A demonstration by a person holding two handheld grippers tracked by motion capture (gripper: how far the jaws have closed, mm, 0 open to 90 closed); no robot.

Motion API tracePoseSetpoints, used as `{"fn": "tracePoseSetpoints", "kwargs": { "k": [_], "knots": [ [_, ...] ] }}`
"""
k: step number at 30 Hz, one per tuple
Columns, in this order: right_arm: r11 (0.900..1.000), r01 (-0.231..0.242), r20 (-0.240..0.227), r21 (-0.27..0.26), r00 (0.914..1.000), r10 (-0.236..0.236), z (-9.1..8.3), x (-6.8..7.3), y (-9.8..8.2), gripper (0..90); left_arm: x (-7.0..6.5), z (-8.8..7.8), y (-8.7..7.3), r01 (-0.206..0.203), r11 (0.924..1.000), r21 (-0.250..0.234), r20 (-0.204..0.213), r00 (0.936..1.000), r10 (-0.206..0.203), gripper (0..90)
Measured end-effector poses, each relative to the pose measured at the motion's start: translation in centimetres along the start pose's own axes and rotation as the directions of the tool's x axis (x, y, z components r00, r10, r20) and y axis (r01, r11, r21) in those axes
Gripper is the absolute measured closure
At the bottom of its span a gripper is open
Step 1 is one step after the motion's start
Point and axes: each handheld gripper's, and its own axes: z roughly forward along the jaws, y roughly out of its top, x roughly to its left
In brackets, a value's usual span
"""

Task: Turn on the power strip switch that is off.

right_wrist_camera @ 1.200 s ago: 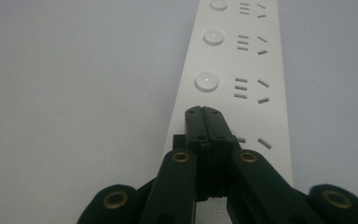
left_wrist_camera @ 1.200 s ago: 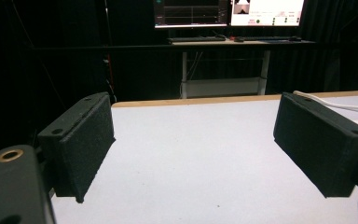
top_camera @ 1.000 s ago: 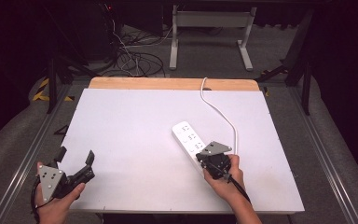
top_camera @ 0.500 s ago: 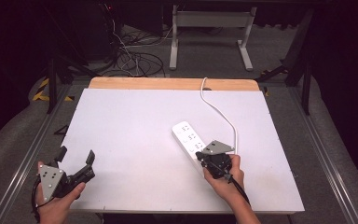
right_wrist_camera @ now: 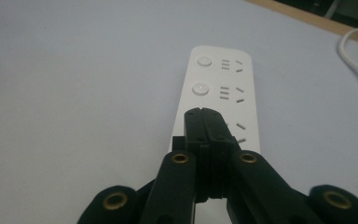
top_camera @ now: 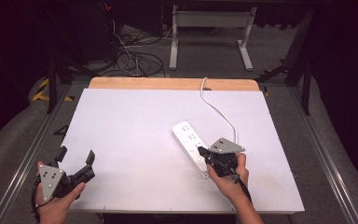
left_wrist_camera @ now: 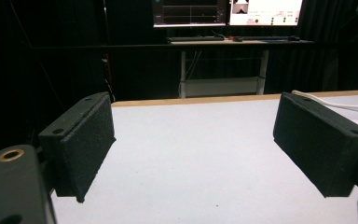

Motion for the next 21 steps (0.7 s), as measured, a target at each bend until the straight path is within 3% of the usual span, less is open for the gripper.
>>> {"fn": "tracePoseSetpoints", "kwargs": {
  "k": [10,17,21],
  "knots": [
    [0.991,-0.009,0.019,-0.136,0.9998,0.011,-1.9,-0.7,0.4,90.0,0.0,0.0,0.0,-0.002,1.0,0.002,0.0,1.0,0.002,13.1],
    [0.967,-0.04,0.012,-0.251,0.9989,0.045,-4.2,-2.2,-0.1,90.0,0.0,0.0,0.0,0.002,1.0,0.002,0.0,1.0,-0.002,13.1],
    [0.957,-0.054,0.028,-0.284,0.9975,0.065,-5.2,-2.9,-0.5,89.0,-0.1,0.0,0.0,0.008,1.0,0.002,0.001,1.0,-0.008,13.2]
  ]
}}
